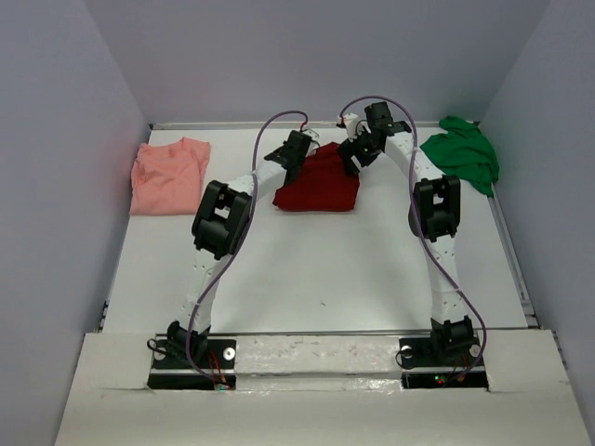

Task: Fold and stack the t-shirts
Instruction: Fold the tshirt

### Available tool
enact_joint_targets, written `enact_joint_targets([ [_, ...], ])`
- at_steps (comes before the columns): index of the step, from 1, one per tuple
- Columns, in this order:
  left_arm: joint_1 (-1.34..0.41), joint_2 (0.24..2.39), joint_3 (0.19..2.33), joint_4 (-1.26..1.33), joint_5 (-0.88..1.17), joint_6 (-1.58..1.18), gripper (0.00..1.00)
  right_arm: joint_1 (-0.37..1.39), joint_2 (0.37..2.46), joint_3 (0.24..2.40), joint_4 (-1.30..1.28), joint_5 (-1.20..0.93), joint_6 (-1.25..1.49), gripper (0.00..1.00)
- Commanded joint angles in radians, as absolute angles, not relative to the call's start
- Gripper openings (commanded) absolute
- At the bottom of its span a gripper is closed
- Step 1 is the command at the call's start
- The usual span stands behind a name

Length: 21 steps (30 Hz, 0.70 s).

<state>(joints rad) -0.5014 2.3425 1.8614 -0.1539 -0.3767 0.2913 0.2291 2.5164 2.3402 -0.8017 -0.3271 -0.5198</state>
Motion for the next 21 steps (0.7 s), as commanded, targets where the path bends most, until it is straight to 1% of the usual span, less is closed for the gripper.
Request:
enact_joint_targets([
  [1,-0.508,2.349,1.919,-0.130,-0.529,0.313,0.00,0.224,2.514,2.365,-0.770,-0.304,-0.519,0.94],
  [3,-0.508,2.339,1.934,-0.129,-0.564,0.318,0.00,0.224,2.502,2.368,-0.770,-0.299,-0.517,0.99],
  [4,-0.508,2.339,1.939,-0.127,-0.572,0.319,0.01,0.224,2.493,2.370,-0.769,-0.298,-0.517,1.00],
  [5,-0.506,2.330,1.945,-0.127,-0.589,0.333,0.13,0.224,2.478,2.372,-0.770,-0.296,-0.517,1.00],
  [7,-0.509,2.315,1.956,-0.118,-0.615,0.350,0.25,0.224,2.458,2.373,-0.770,-0.291,-0.518,1.00],
  [8,-0.509,2.295,1.956,-0.109,-0.627,0.371,0.34,0.224,2.447,2.372,-0.769,-0.288,-0.522,1.00],
  [10,-0.509,2.264,1.956,-0.080,-0.658,0.399,0.42,0.224,2.415,2.367,-0.769,-0.275,-0.528,1.00],
  [11,-0.508,2.254,1.957,-0.066,-0.673,0.409,0.50,0.224,2.404,2.365,-0.770,-0.270,-0.529,1.00],
  [16,-0.517,2.206,1.979,-0.067,-0.704,0.457,0.69,0.224,2.327,2.350,-0.782,-0.242,-0.531,1.00],
  [18,-0.517,2.188,1.976,-0.084,-0.713,0.457,0.73,0.224,2.297,2.341,-0.791,-0.244,-0.526,1.00],
  [20,-0.506,2.146,1.968,-0.115,-0.689,0.428,0.79,0.224,2.246,2.332,-0.807,-0.253,-0.522,1.00],
  [21,-0.499,2.128,1.962,-0.161,-0.620,0.407,0.81,0.224,2.232,2.332,-0.814,-0.255,-0.522,1.00],
])
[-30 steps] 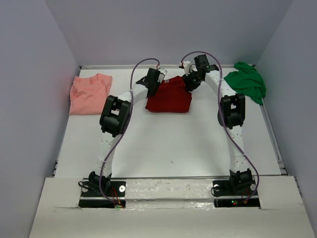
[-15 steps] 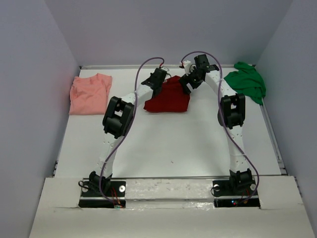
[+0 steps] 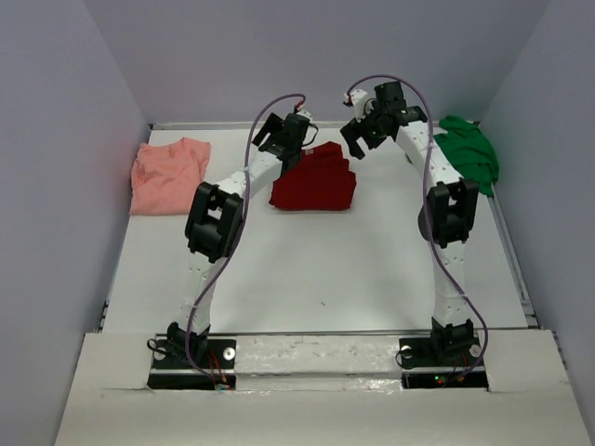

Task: Fold and stack the t-shirts
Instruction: Fold the tshirt

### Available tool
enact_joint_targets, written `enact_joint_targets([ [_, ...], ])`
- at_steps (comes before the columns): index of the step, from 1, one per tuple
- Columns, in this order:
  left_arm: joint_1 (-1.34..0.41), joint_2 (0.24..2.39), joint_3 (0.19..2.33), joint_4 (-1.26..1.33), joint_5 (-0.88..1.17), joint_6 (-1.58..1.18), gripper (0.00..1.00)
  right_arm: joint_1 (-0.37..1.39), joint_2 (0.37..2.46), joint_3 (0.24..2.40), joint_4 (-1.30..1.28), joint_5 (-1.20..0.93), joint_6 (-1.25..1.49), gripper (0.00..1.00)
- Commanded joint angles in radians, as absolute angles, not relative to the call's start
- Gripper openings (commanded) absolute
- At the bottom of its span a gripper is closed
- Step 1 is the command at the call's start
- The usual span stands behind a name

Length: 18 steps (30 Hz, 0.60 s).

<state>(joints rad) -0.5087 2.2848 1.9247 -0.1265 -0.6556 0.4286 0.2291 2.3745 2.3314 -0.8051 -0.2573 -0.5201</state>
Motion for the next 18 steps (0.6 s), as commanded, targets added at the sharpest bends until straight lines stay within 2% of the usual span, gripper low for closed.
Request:
enact_joint_targets([
  [1,-0.486,2.094,1.957,-0.188,-0.583,0.347,0.84,0.224,2.218,2.335,-0.833,-0.252,-0.519,1.00],
  [2,-0.471,2.083,1.968,-0.230,-0.536,0.310,0.85,0.224,2.204,2.338,-0.847,-0.252,-0.515,0.98],
  [3,-0.427,2.079,2.005,-0.339,-0.347,0.281,0.85,0.224,2.185,2.341,-0.882,-0.256,-0.517,0.94],
  [4,-0.404,2.065,2.014,-0.383,-0.268,0.253,0.84,0.224,2.175,2.347,-0.897,-0.258,-0.514,0.91],
  [5,-0.381,2.051,2.003,-0.405,-0.120,0.214,0.83,0.224,2.157,2.342,-0.916,-0.259,-0.506,0.77],
  [6,-0.344,2.036,1.981,-0.417,-0.060,0.215,0.80,0.224,2.149,2.338,-0.934,-0.287,-0.506,0.67],
  [8,-0.321,1.982,1.901,-0.417,-0.026,0.209,0.77,0.224,2.132,2.304,-0.995,-0.330,-0.497,0.54],
  [11,-0.247,1.945,1.847,-0.459,0.104,0.195,0.74,0.259,2.099,2.261,-1.048,-0.350,-0.508,0.52],
  [15,-0.140,1.944,1.816,-0.547,0.237,0.183,0.69,0.363,2.080,2.195,-1.063,-0.252,-0.581,0.45],
  [18,-0.075,1.895,1.721,-0.551,0.287,0.183,0.68,0.462,2.088,2.149,-1.040,-0.103,-0.638,0.45],
])
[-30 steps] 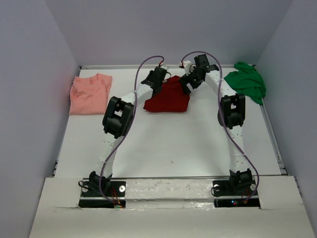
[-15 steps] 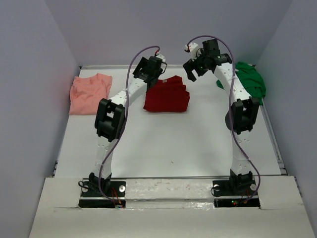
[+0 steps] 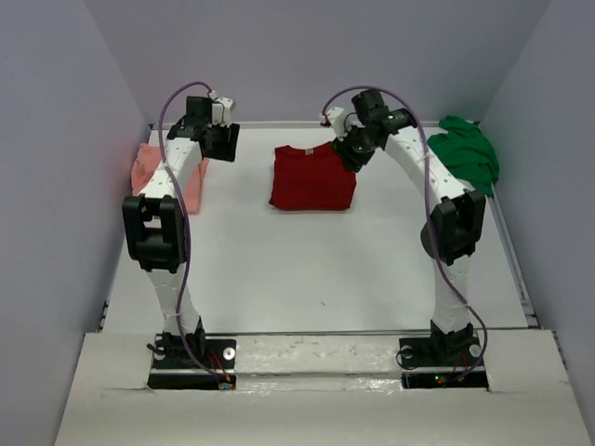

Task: Fold and stack the t-shirts
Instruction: Fold the tshirt

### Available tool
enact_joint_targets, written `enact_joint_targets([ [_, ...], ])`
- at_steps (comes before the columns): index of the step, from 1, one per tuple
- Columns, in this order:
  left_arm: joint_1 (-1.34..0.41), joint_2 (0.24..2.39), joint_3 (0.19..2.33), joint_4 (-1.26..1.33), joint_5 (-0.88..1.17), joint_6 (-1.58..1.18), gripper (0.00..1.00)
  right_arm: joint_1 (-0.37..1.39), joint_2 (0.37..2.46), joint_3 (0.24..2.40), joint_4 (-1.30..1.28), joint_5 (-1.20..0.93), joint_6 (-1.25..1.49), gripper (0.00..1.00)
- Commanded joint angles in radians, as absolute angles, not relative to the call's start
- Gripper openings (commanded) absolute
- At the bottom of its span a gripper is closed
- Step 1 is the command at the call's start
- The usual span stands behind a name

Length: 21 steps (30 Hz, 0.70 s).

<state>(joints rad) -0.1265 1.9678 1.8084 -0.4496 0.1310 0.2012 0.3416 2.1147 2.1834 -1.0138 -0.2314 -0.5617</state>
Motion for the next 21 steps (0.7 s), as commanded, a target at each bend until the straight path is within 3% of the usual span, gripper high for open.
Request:
enact_joint_targets([
  [1,-0.065,1.855,1.660,-0.528,0.272,0.181,0.67,0.497,2.092,2.143,-1.029,-0.047,-0.650,0.47],
  [2,-0.054,1.835,1.632,-0.517,0.264,0.192,0.68,0.512,2.106,2.146,-1.025,-0.028,-0.669,0.53],
  [7,-0.032,1.743,1.539,-0.505,0.272,0.204,0.69,0.600,2.170,2.233,-1.020,0.081,-0.699,0.60],
  [10,-0.020,1.709,1.514,-0.491,0.262,0.206,0.69,0.615,2.209,2.243,-0.965,0.168,-0.721,0.59],
  [13,-0.008,1.692,1.503,-0.489,0.264,0.207,0.69,0.629,2.233,2.227,-0.896,0.241,-0.736,0.49],
  [17,-0.008,1.652,1.491,-0.485,0.267,0.210,0.71,0.638,2.307,2.233,-0.790,0.368,-0.765,0.19],
  [21,0.021,1.629,1.479,-0.483,0.282,0.215,0.73,0.663,2.326,2.255,-0.798,0.341,-0.758,0.08],
])
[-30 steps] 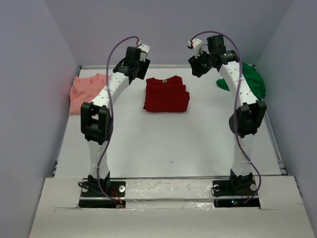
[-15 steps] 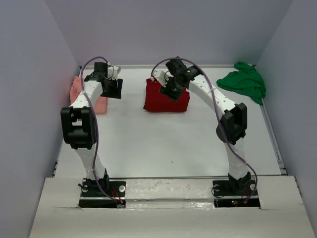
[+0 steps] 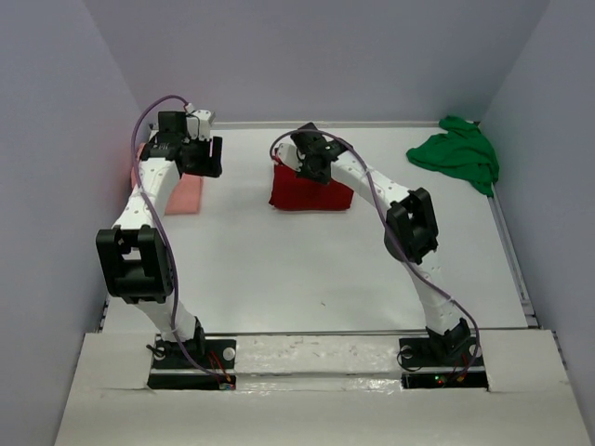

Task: Fold and stack the t-shirts
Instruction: Fold the tshirt

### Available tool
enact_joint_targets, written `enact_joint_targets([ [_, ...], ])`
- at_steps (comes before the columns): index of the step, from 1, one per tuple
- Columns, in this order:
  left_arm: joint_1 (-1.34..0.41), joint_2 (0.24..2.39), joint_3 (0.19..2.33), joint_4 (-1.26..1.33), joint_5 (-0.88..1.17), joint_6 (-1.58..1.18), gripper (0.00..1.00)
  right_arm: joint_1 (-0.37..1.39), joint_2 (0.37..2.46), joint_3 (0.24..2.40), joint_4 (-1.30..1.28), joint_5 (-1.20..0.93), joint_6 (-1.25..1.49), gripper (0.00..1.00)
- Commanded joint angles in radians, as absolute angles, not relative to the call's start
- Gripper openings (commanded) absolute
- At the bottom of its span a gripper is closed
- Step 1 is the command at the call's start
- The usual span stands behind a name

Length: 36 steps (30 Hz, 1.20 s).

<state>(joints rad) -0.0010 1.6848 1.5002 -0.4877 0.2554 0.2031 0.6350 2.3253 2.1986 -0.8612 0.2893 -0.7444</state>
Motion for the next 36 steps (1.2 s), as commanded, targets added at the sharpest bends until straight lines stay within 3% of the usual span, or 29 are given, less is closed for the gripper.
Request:
enact_joint_targets([
  [1,0.023,1.626,1.473,-0.483,0.282,0.215,0.73,0.663,2.321,2.256,-0.822,0.289,-0.750,0.11],
  [3,0.029,1.617,1.462,-0.476,0.293,0.213,0.73,0.693,2.313,2.267,-0.860,0.233,-0.732,0.32],
  [8,0.035,1.612,1.459,-0.472,0.290,0.206,0.73,0.759,2.318,2.307,-0.934,0.193,-0.726,0.49],
  [11,0.035,1.614,1.466,-0.477,0.291,0.203,0.73,0.805,2.332,2.327,-0.951,0.190,-0.721,0.49],
  [16,0.035,1.603,1.454,-0.471,0.282,0.204,0.73,0.818,2.355,2.323,-0.930,0.164,-0.669,0.41],
  [19,0.035,1.585,1.445,-0.465,0.282,0.206,0.74,0.818,2.379,2.277,-0.833,0.189,-0.654,0.24],
  [20,0.035,1.582,1.445,-0.465,0.282,0.206,0.74,0.818,2.390,2.284,-0.827,0.189,-0.647,0.14],
  [23,0.035,1.574,1.442,-0.462,0.285,0.207,0.74,0.808,2.425,2.345,-0.827,0.184,-0.620,0.00],
  [36,0.035,1.583,1.443,-0.463,0.268,0.207,0.74,0.788,2.497,2.390,-0.827,0.117,-0.568,0.00],
])
